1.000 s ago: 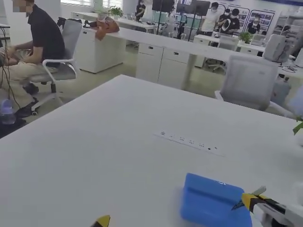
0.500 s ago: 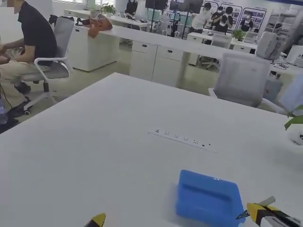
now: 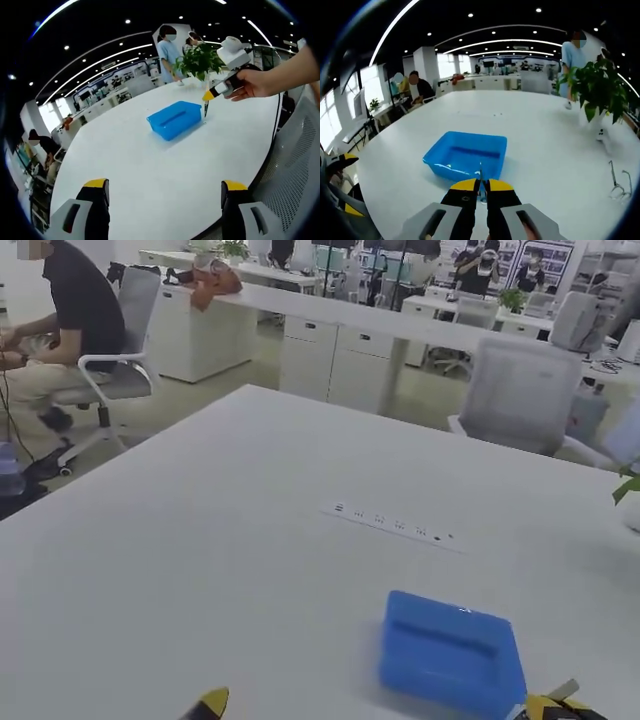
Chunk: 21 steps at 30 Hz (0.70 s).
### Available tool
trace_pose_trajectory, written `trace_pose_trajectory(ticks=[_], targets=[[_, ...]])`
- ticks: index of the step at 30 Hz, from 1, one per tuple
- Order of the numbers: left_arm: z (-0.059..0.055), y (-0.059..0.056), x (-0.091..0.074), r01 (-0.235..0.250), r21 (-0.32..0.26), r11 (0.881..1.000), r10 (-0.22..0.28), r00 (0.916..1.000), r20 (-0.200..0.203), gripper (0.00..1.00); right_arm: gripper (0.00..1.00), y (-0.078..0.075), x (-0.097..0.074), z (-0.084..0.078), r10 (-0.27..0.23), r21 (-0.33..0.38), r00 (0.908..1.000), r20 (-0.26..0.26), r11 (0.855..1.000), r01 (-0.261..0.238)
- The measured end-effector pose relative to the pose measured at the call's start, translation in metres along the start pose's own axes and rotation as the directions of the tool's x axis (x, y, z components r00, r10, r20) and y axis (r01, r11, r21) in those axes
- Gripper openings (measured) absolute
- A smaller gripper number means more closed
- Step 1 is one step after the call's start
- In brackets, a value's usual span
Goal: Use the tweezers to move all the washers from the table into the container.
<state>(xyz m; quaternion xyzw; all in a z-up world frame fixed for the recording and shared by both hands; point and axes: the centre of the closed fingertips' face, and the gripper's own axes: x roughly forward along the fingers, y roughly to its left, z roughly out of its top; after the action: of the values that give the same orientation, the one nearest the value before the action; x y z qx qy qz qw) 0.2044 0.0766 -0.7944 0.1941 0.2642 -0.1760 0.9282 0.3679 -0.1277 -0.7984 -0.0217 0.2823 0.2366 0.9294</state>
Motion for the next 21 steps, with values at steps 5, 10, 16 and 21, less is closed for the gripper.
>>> trace_pose_trajectory(ticks=[5,10,16,21], targets=[[-0.003,-0.001,0.001,0.008,0.002,1.000,-0.008,0.9999,-0.013,0.95,0.03,-0.003,0.008,-0.009,-0.005,-0.008,0.9997,-0.024,1.000,0.005],[-0.004,-0.002,0.002,0.013,0.004,1.000,-0.013,0.9997,-0.021,0.95,0.03,-0.008,0.011,-0.010,-0.015,-0.026,0.9995,-0.028,1.000,0.014],[-0.005,-0.003,0.002,0.017,0.006,1.000,-0.017,0.9995,-0.029,0.95,0.03,-0.010,0.015,-0.011,-0.014,-0.022,0.9994,-0.030,1.000,0.014],[-0.006,-0.002,0.002,0.016,0.008,1.000,-0.016,0.9994,-0.032,0.95,0.03,-0.008,0.017,-0.013,-0.019,-0.054,0.9994,-0.031,0.998,0.017]])
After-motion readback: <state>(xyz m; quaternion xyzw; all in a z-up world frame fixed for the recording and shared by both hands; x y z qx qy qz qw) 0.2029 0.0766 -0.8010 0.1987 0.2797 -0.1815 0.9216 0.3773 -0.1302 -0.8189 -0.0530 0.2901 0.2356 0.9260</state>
